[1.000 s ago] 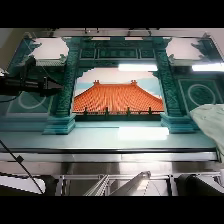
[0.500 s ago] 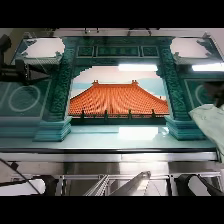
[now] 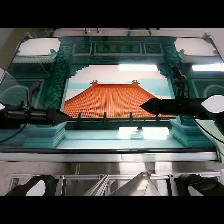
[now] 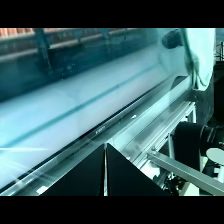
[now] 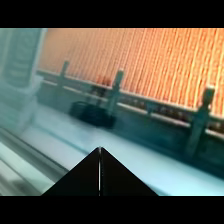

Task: Fold the shirts.

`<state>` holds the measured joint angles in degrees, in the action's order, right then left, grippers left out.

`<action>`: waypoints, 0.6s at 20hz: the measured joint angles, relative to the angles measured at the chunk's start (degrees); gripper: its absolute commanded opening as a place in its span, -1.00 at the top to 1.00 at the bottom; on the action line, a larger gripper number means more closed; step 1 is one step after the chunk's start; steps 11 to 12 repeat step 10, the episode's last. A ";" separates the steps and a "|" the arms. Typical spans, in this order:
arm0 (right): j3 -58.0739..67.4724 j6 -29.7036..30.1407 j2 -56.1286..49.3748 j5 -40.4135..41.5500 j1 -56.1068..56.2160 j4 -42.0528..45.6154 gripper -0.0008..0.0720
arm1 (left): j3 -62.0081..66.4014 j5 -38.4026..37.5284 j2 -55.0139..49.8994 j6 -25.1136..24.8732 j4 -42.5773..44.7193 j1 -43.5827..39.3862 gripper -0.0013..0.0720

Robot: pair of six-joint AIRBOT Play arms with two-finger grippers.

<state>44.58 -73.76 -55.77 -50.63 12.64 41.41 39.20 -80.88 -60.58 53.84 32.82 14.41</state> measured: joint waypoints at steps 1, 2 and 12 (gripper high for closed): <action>0.00 -0.70 0.00 0.50 1.07 1.36 0.92 | -1.70 0.68 1.36 -0.22 0.00 -0.26 0.91; 0.00 -1.44 0.00 0.90 1.79 2.21 0.92 | -2.82 1.29 2.49 -0.42 0.07 -0.39 0.91; 0.00 -3.19 0.00 2.10 3.52 4.72 0.92 | -5.60 2.80 8.94 -0.79 0.17 -0.79 0.91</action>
